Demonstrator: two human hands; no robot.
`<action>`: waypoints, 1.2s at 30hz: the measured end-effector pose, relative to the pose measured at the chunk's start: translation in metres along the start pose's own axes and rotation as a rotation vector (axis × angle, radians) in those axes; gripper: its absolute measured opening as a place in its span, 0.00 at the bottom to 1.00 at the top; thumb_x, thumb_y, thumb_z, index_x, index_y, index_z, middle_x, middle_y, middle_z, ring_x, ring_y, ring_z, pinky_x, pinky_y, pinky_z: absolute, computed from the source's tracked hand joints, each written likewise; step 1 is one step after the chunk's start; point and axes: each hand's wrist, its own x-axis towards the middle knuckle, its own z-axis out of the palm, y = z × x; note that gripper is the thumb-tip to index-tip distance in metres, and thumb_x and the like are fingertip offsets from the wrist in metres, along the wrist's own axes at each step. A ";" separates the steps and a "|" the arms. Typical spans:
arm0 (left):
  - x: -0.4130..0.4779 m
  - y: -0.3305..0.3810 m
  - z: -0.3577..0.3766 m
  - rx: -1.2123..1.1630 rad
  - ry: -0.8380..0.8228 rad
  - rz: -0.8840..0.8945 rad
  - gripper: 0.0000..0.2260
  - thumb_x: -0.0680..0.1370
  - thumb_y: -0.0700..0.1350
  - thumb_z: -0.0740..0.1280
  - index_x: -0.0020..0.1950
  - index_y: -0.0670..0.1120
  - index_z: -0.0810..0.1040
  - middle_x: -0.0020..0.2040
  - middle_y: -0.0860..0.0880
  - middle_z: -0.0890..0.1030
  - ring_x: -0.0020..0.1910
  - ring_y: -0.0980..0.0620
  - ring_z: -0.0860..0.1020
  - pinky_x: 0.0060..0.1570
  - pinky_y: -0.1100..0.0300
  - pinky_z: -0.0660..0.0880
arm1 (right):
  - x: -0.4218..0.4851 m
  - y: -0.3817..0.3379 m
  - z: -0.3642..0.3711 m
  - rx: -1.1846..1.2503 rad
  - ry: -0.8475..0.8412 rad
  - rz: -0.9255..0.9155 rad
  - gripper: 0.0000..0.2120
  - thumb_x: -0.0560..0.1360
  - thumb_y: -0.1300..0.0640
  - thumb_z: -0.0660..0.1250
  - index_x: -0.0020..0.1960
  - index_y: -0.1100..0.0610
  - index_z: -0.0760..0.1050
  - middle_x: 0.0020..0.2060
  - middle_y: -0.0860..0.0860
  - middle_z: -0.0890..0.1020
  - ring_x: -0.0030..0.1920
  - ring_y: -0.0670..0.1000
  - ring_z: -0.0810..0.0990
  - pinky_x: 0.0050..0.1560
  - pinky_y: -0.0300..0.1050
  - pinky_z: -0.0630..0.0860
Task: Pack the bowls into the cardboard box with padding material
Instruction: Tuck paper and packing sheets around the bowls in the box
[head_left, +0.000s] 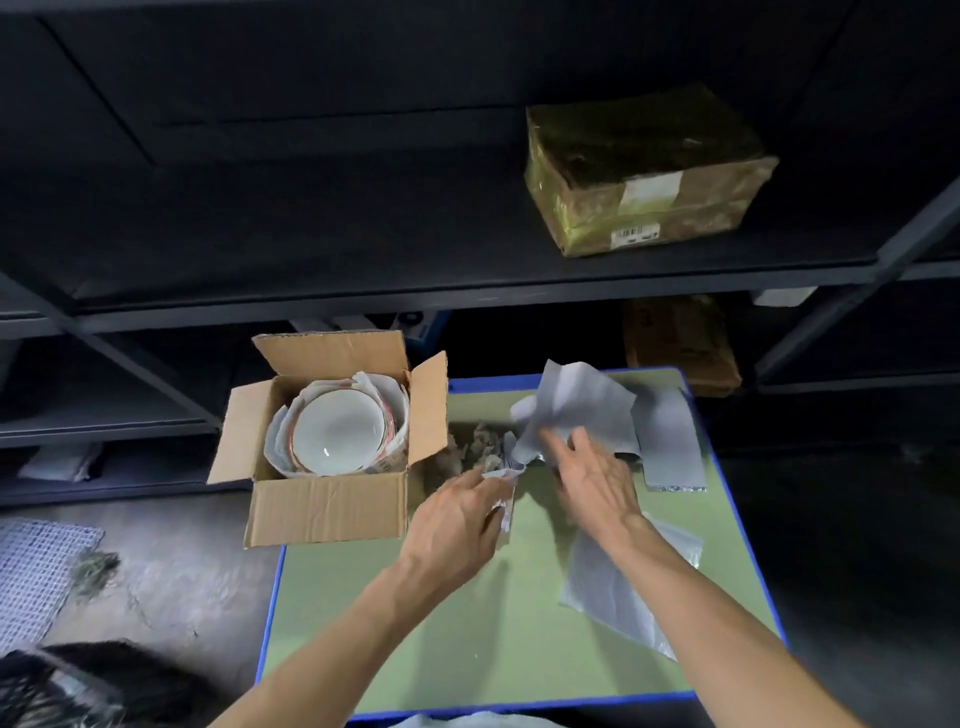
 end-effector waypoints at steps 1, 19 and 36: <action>-0.001 -0.001 -0.002 -0.012 0.014 -0.014 0.09 0.79 0.47 0.63 0.57 0.53 0.79 0.49 0.51 0.79 0.49 0.46 0.78 0.42 0.56 0.69 | 0.000 0.000 0.000 -0.010 0.005 -0.010 0.31 0.67 0.67 0.70 0.69 0.51 0.72 0.41 0.54 0.71 0.36 0.58 0.76 0.28 0.48 0.66; 0.084 0.052 -0.033 -0.933 -0.185 -0.322 0.11 0.83 0.53 0.60 0.61 0.49 0.73 0.53 0.48 0.80 0.48 0.52 0.80 0.40 0.64 0.77 | -0.074 0.005 -0.057 0.391 0.411 -0.099 0.15 0.73 0.66 0.68 0.54 0.50 0.72 0.48 0.46 0.73 0.34 0.49 0.72 0.29 0.43 0.71; 0.058 0.037 -0.029 -0.670 -0.023 -0.171 0.05 0.77 0.45 0.71 0.44 0.50 0.76 0.38 0.56 0.79 0.33 0.64 0.72 0.34 0.69 0.68 | -0.054 -0.010 -0.068 0.797 0.271 0.138 0.14 0.79 0.50 0.66 0.61 0.45 0.67 0.55 0.40 0.75 0.52 0.39 0.76 0.48 0.37 0.74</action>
